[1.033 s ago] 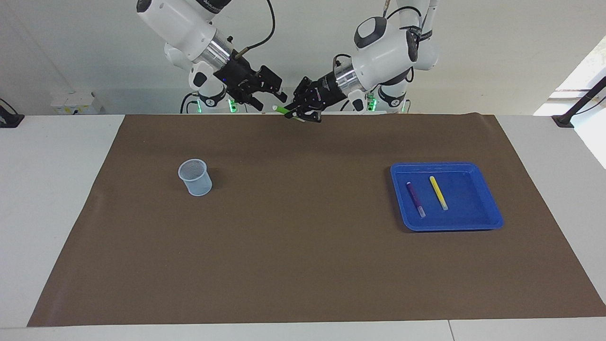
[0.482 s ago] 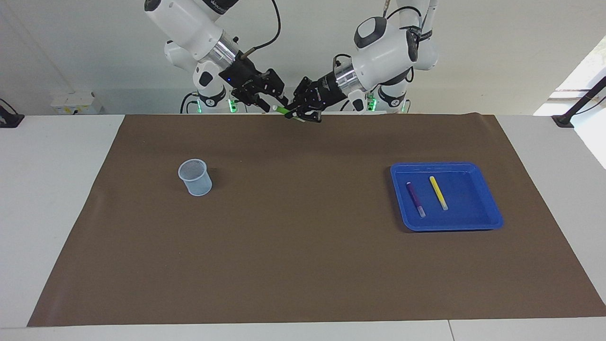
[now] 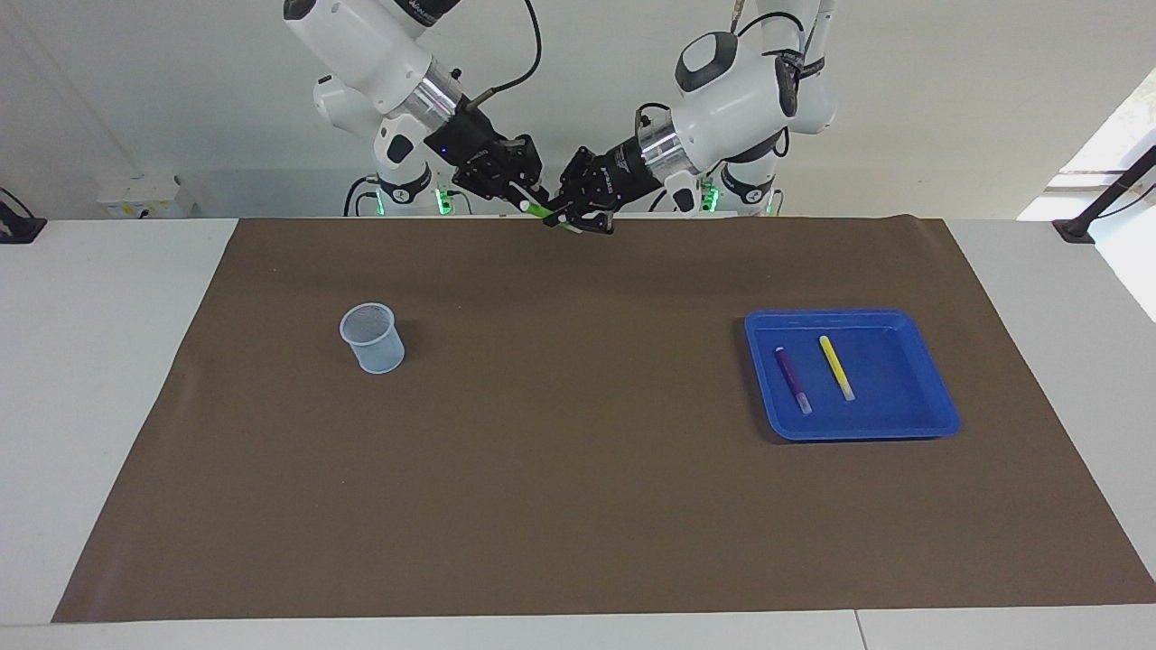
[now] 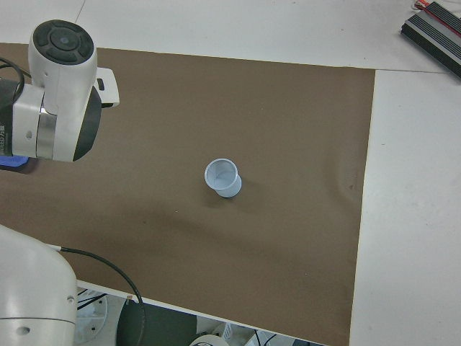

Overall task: Transfer and insert pens with both arms
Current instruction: 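Grasp the green pen with the right gripper and open the left gripper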

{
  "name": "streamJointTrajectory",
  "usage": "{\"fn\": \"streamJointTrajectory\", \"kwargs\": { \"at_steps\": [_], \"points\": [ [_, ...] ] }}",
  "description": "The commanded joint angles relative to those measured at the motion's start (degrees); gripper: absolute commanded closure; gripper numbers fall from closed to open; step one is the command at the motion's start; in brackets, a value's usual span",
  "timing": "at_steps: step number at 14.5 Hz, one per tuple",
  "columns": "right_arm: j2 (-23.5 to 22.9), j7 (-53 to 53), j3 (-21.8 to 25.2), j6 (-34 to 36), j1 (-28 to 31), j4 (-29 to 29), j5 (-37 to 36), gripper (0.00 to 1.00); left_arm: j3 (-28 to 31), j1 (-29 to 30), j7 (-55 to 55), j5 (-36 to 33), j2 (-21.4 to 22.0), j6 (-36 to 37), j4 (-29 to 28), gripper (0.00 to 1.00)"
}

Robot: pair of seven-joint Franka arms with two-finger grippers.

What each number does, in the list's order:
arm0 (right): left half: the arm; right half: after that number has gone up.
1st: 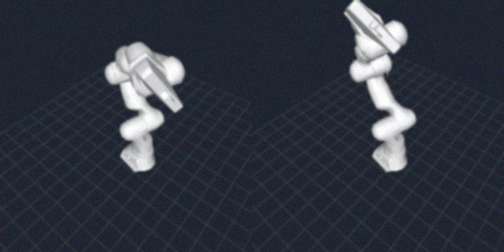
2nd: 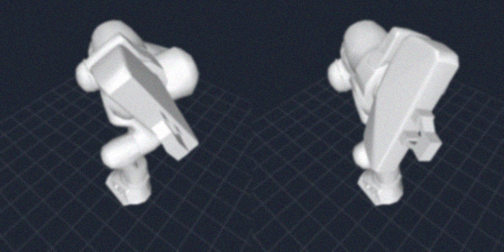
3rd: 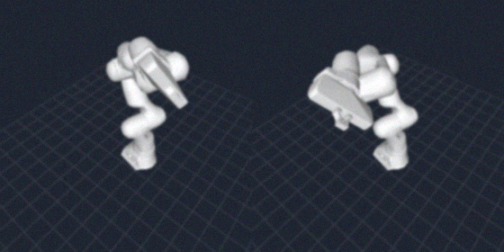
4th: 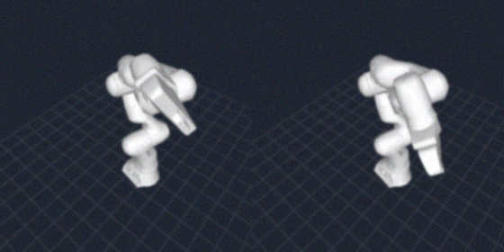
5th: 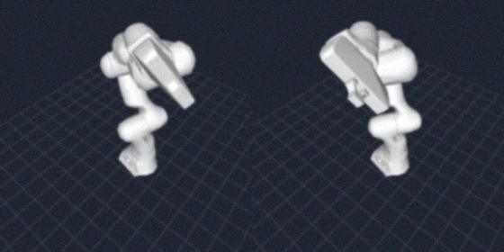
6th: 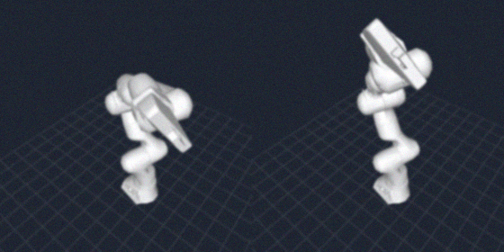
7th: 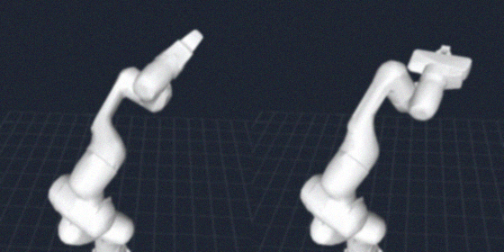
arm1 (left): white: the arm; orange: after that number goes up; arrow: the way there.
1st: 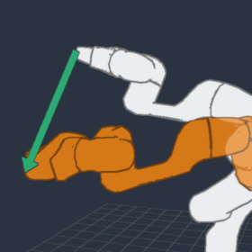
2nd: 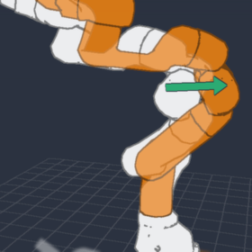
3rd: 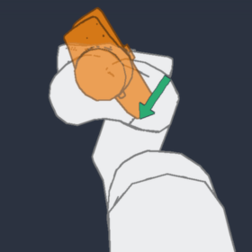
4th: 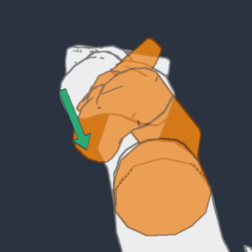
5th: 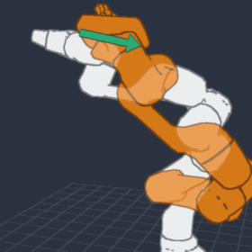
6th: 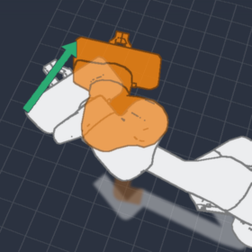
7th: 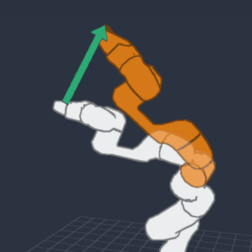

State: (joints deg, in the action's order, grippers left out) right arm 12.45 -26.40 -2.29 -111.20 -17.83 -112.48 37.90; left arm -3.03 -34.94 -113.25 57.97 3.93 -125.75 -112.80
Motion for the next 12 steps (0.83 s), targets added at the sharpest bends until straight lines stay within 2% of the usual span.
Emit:
{"fn": "streamJointTrajectory", "kwargs": {
  "at_steps": [1,9,10,12],
  "points": [
    [1.44,0.74,0.0,-1.04,-0.01,-1.51,-1.07,1.0,0.57,-1.01,-0.22,1.18,1.87,-1.52,-2.07,1.0],
    [1.17,0.83,0.0,-0.86,0.43,-1.07,-1.07,1.0,0.57,-1.27,-0.04,1.27,1.87,-1.96,-1.98,1.0],
    [1.17,0.91,0.0,-0.86,0.52,-1.07,-1.07,1.0,0.65,-1.62,-0.39,1.27,1.96,-2.92,-1.98,0.01],
    [1.17,1.44,0.0,-0.6,0.69,-1.07,-1.07,1.0,0.65,-1.71,-0.57,1.27,2.14,-3.28,-1.98,0.0]
  ]
}}
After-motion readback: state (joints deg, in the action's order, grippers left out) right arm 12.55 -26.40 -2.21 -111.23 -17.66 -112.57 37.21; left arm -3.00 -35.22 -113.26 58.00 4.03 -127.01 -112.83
